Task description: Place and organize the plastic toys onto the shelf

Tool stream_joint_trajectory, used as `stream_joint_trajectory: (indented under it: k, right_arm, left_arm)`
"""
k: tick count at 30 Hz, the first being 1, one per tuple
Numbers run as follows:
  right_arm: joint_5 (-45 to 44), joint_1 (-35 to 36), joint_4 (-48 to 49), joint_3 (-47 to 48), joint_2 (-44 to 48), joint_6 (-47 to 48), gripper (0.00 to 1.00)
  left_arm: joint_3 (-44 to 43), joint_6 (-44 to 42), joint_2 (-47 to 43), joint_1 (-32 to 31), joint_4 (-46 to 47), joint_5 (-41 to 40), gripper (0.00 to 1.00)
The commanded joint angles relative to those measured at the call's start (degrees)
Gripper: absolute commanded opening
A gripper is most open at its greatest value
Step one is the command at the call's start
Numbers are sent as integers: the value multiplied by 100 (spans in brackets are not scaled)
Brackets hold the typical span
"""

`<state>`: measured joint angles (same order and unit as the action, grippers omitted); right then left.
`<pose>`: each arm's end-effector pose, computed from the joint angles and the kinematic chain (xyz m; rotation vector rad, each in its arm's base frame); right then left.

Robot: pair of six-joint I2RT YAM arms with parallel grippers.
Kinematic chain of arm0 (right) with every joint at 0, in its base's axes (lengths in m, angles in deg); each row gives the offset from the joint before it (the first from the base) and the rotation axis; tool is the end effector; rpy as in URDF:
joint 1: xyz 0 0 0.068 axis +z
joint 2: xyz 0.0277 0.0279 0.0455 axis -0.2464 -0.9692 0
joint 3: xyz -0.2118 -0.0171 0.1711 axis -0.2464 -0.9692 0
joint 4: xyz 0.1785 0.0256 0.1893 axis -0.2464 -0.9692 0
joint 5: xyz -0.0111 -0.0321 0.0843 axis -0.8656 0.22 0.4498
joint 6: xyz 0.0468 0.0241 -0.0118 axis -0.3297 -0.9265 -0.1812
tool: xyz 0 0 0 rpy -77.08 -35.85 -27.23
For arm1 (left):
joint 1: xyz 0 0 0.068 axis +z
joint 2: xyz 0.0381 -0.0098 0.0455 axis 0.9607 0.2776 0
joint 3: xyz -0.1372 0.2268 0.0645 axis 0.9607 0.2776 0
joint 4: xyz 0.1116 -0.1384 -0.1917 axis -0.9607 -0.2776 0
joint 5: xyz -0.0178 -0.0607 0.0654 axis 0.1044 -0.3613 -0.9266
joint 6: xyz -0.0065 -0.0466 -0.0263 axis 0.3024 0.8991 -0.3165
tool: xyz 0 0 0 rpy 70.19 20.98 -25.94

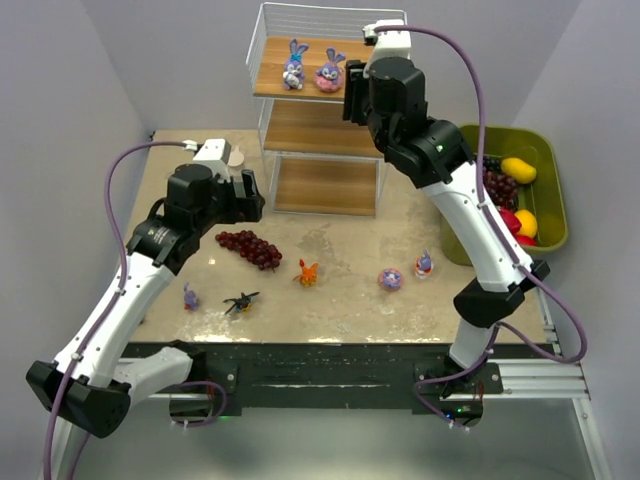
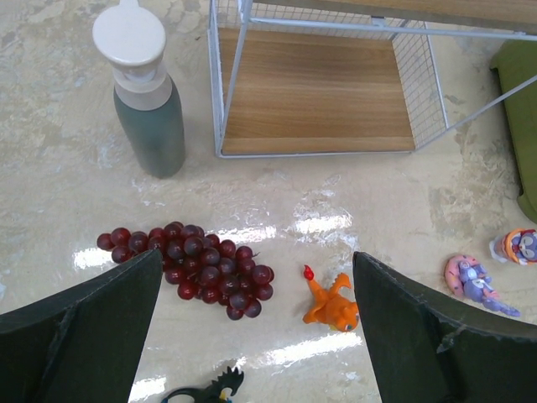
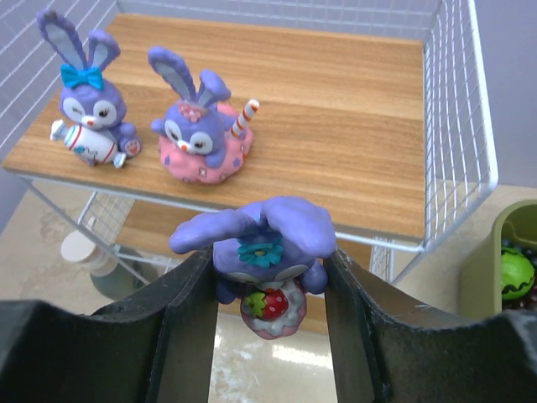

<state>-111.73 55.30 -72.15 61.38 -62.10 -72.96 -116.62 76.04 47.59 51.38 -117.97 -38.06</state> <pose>0.2757 0.2140 0.5411 -0.0500 1.7118 0.1438 0.2140 -0.0852 0.3810 -0.0247 2.0578 -0.3746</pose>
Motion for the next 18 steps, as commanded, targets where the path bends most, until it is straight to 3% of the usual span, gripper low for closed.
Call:
stream_joint_trajectory:
  k: [1,18]
  right_arm:
    - [-120,-148,789,291,-304,383,0]
    - [-269,-342,1009,566,-719,234,0]
  left_arm:
    - [128,131,-188,35,155,53,100]
    - [409,87,-364,35,181,115,100]
